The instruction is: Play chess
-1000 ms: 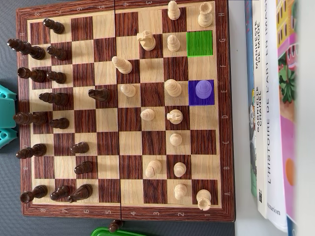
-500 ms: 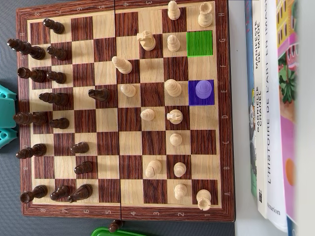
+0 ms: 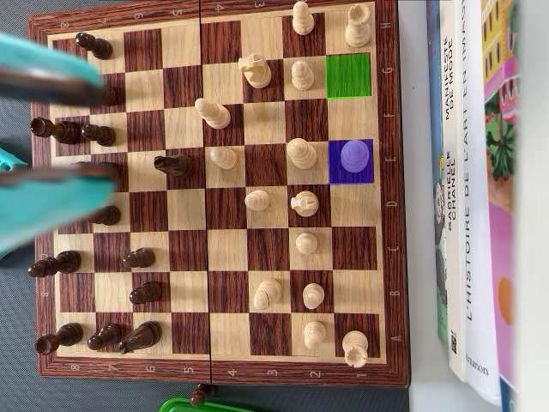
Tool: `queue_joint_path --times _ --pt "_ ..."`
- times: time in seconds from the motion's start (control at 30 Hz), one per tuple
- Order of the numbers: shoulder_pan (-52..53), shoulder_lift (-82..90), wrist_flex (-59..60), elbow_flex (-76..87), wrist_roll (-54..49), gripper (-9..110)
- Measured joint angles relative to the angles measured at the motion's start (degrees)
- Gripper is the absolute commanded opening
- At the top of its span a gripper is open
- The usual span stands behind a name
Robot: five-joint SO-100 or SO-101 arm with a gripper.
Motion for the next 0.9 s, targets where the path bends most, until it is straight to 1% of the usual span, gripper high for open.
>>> queue_joint_path --times 0.23,0.4,0.73,0.9 --pt "0.0 -9.5 11.2 -7.0 4.0 15" --pt "-0.3 -17.0 15.9 -12.3 7.9 15" --pt "-3.6 -34.2 18.0 -20.9 17.1 15" --pt "-3.8 -40.6 18.1 -25.6 18.9 15"
